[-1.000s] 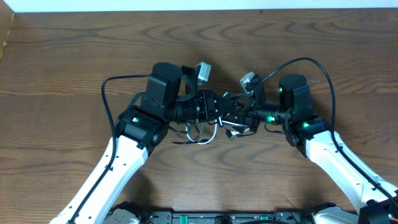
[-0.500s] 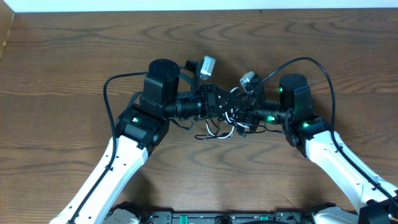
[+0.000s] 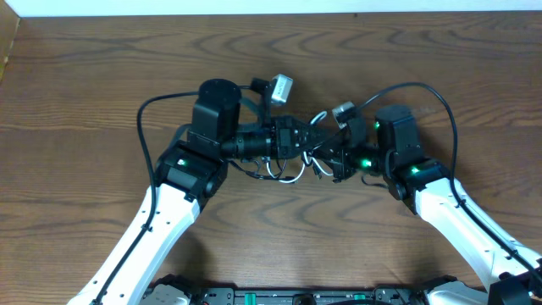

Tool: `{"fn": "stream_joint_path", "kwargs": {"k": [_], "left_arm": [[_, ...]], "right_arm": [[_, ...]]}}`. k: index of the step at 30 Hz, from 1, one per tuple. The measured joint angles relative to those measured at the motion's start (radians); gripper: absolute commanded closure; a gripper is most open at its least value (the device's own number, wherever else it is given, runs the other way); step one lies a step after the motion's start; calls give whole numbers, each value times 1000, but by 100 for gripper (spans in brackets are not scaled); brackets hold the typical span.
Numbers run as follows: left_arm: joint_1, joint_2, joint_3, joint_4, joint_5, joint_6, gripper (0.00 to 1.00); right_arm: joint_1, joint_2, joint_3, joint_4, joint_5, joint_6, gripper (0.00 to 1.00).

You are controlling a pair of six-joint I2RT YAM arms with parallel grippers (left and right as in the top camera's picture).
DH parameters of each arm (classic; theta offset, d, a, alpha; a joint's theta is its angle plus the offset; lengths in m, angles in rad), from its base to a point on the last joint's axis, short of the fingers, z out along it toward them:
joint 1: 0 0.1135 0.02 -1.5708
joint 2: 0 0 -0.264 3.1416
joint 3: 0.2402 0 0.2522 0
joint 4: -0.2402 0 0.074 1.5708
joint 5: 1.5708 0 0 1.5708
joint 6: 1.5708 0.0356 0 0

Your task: Untangle cables

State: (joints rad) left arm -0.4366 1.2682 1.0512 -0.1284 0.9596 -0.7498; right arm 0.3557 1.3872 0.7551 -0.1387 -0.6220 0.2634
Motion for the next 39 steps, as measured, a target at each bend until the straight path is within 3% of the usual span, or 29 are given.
{"fn": "stream_joint_path", "kwargs": {"k": [5, 8, 11, 15, 19, 24, 30, 32, 35, 39], "left_arm": [[48, 0, 0, -20, 0, 49, 93], [66, 3, 0, -21, 3, 60, 93], [69, 4, 0, -21, 4, 73, 92], [69, 4, 0, -21, 3, 93, 92], [69, 4, 0, -32, -4, 119, 93], [69, 4, 0, -99, -23, 181, 93], [69, 4, 0, -245, -169, 261, 92], [69, 4, 0, -294, -242, 280, 92], [69, 4, 0, -352, -343, 297, 93], [69, 4, 0, -406, -409, 311, 93]], "right_arm": [[-2, 0, -2, -258, 380, 124, 98], [-5, 0, -2, -252, 464, 155, 87], [-6, 0, -2, -183, 430, 141, 60], [-6, 0, -2, -168, 402, 140, 57], [-8, 0, -2, -177, 424, 210, 35], [-18, 0, -2, -152, 435, 252, 33], [-58, 0, -2, -154, 440, 335, 32], [-84, 0, -2, -166, 441, 373, 27], [-133, 0, -2, -185, 444, 447, 4], [-176, 0, -2, -173, 438, 541, 1]]}}
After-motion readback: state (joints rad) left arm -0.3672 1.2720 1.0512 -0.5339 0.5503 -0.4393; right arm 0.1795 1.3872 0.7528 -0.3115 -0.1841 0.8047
